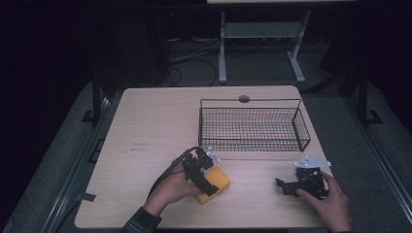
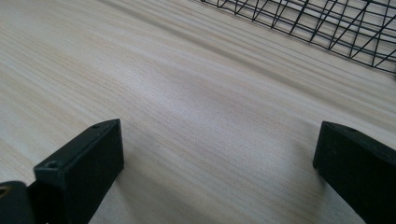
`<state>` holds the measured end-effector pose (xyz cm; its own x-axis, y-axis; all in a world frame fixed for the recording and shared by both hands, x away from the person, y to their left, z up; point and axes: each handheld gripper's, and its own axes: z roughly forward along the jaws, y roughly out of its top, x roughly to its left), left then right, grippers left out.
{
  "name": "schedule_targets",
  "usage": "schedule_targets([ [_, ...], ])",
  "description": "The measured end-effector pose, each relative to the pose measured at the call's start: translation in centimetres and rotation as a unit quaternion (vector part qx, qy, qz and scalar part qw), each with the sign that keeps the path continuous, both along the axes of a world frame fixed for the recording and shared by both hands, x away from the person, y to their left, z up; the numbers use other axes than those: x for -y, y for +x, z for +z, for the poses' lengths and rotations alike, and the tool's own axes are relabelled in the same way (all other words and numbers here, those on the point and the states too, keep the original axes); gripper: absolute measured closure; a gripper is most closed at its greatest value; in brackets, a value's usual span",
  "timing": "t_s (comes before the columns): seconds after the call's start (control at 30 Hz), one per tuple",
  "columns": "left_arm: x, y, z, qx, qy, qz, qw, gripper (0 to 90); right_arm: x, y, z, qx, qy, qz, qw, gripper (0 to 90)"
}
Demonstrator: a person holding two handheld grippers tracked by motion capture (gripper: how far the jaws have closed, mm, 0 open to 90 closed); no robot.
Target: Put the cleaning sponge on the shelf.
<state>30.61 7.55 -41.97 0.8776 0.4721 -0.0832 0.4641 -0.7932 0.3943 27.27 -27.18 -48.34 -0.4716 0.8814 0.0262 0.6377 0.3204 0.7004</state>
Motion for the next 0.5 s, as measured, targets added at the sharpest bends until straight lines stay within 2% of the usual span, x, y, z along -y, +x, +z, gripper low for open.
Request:
schedule_targets([
  [0.5,1.6,-0.3,-1.7,-0.007,0.041,-0.022,0.9989,2.6,0.0,0.0,0.0,0.0,0.0,0.0,1.0,1.2],
])
